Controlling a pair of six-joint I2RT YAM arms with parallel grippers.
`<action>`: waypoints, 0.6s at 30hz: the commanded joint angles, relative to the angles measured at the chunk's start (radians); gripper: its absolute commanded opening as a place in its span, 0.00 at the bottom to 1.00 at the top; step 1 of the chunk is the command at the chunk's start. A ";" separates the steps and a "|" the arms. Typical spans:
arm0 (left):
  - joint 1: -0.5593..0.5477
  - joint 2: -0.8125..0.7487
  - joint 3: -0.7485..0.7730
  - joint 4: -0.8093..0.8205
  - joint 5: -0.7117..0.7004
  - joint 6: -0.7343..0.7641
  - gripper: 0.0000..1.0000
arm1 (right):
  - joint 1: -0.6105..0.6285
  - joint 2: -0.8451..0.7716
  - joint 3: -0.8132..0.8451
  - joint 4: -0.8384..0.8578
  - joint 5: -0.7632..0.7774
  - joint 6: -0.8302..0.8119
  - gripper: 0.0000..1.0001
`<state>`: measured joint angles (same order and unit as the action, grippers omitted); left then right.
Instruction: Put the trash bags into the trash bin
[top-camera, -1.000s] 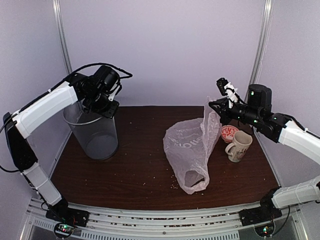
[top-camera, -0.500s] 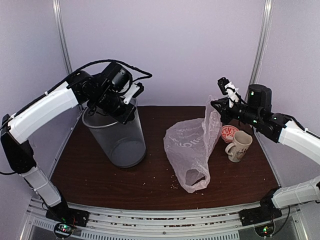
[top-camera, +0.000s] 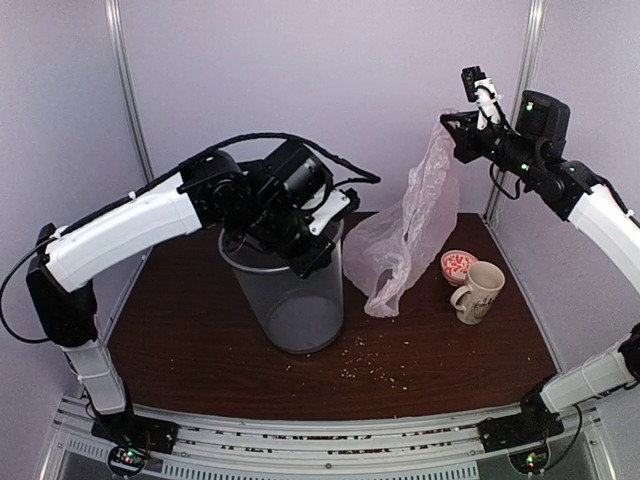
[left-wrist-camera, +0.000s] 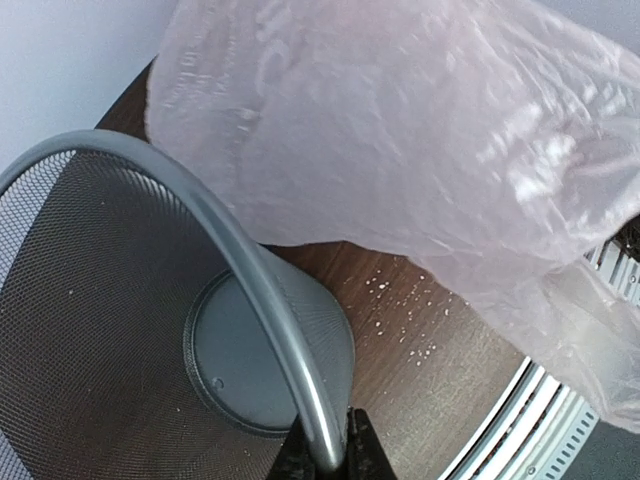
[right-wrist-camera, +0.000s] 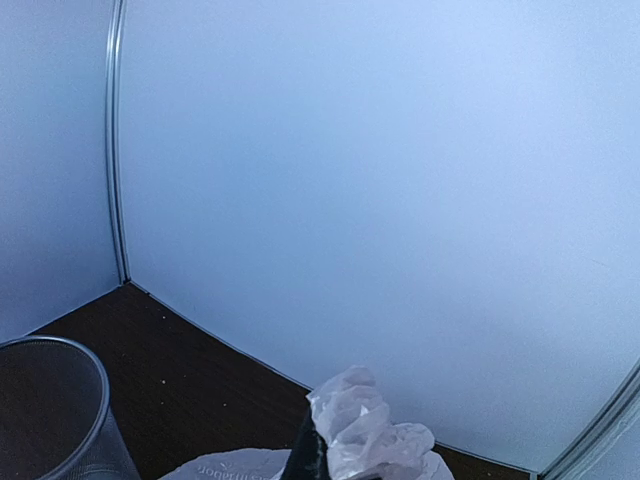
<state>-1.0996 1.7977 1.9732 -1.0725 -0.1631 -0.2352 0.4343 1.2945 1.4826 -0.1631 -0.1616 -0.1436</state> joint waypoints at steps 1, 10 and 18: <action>-0.052 0.064 0.087 0.072 -0.027 0.039 0.00 | -0.017 0.028 0.100 -0.045 0.036 0.021 0.00; -0.116 0.170 0.203 0.114 -0.018 0.073 0.00 | -0.022 0.102 0.302 -0.112 0.079 -0.011 0.00; -0.118 0.187 0.201 0.160 0.000 0.083 0.24 | -0.023 0.100 0.408 -0.123 0.155 -0.063 0.00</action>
<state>-1.2148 1.9713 2.1395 -1.0325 -0.1783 -0.1665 0.4160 1.4002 1.8244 -0.2676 -0.0689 -0.1741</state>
